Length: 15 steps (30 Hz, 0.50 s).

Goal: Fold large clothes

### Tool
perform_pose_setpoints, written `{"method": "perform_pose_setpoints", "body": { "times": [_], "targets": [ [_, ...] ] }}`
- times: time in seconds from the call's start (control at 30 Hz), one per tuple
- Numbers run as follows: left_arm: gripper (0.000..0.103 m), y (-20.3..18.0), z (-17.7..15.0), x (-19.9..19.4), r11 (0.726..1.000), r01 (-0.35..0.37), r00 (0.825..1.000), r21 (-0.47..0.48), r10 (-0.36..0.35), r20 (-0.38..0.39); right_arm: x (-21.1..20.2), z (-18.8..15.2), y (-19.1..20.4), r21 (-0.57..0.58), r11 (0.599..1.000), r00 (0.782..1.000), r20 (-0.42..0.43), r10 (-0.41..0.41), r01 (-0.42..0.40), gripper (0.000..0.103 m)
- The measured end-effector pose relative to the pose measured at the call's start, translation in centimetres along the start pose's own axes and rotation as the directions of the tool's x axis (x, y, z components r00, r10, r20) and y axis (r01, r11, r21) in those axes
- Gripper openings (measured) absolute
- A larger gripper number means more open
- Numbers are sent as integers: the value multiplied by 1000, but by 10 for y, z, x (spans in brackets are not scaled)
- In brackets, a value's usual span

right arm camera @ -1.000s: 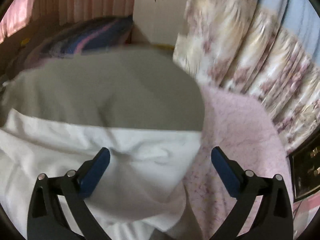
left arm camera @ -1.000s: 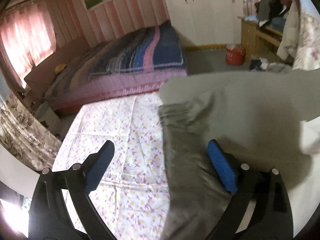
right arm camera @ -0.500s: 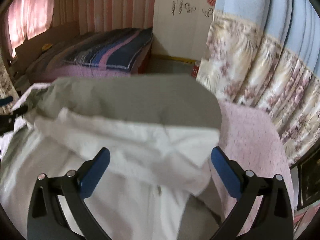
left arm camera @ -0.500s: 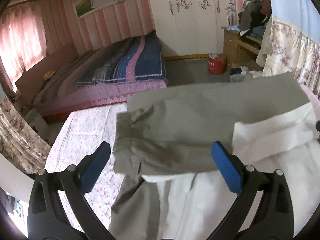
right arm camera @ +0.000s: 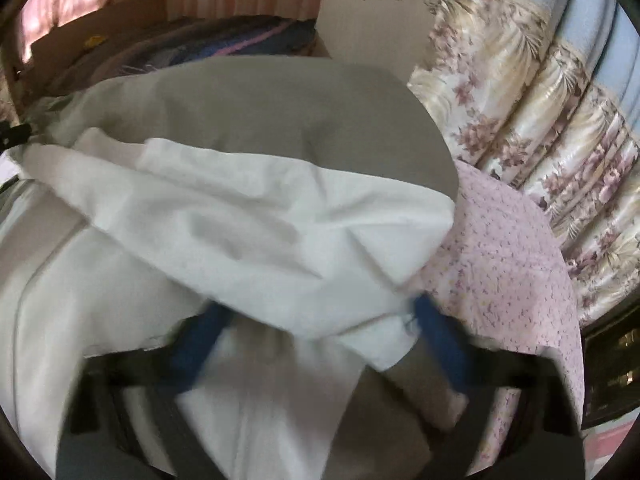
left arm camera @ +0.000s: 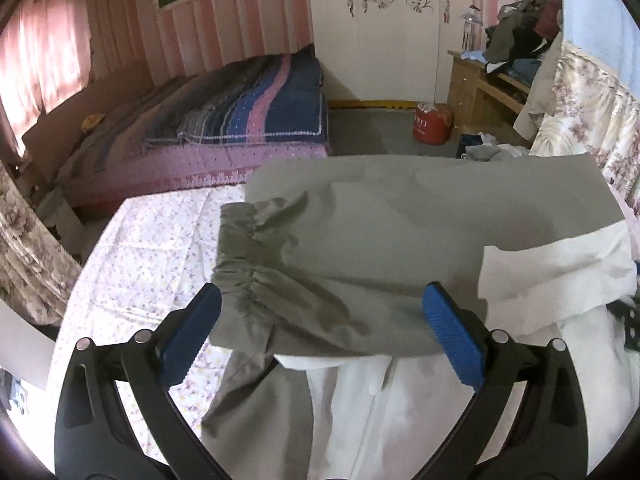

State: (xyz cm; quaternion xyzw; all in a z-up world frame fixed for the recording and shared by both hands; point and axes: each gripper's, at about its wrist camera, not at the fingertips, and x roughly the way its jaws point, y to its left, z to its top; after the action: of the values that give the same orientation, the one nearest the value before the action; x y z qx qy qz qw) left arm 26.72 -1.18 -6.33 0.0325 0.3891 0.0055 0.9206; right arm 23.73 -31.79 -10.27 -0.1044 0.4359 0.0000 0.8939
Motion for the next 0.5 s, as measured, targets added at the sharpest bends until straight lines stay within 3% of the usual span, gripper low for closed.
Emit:
{"method": "perform_pose_setpoints", "body": {
  "times": [0.1, 0.13, 0.2, 0.3, 0.4, 0.43, 0.47, 0.5],
  "targets": [
    [100, -3, 0, 19, 999, -43, 998, 20, 44, -54, -3, 0, -13, 55, 997, 998, 42, 43, -45, 45],
    [100, -4, 0, 23, 997, -65, 995, 37, 68, -71, -6, -1, -17, 63, 998, 998, 57, -10, 6, 20],
    [100, -8, -2, 30, 995, -82, 991, 48, 87, -103, -8, -3, -30, 95, 993, 994, 77, -79, 71, 19],
    [100, -11, -9, 43, 999, -32, 987, 39, 38, -154, 2, -13, -64, 212, 975, 997, 26, -71, 64, 18],
    [100, -15, -13, 47, 999, -22, 988, 39, 28, -153, 3, -15, -71, 223, 973, 997, 26, -69, 62, 19],
    [100, -16, -13, 47, 999, -33, 988, 43, 39, -149, 2, -14, -70, 227, 973, 999, 36, -35, 26, 29],
    [100, -14, -13, 48, 999, -35, 988, 41, 41, -149, 4, -15, -69, 230, 973, 1000, 26, 9, -15, 57],
    [100, -13, -13, 49, 999, -31, 988, 35, 36, -150, 6, -15, -67, 218, 972, 996, 4, 91, -90, 66]
  ]
}}
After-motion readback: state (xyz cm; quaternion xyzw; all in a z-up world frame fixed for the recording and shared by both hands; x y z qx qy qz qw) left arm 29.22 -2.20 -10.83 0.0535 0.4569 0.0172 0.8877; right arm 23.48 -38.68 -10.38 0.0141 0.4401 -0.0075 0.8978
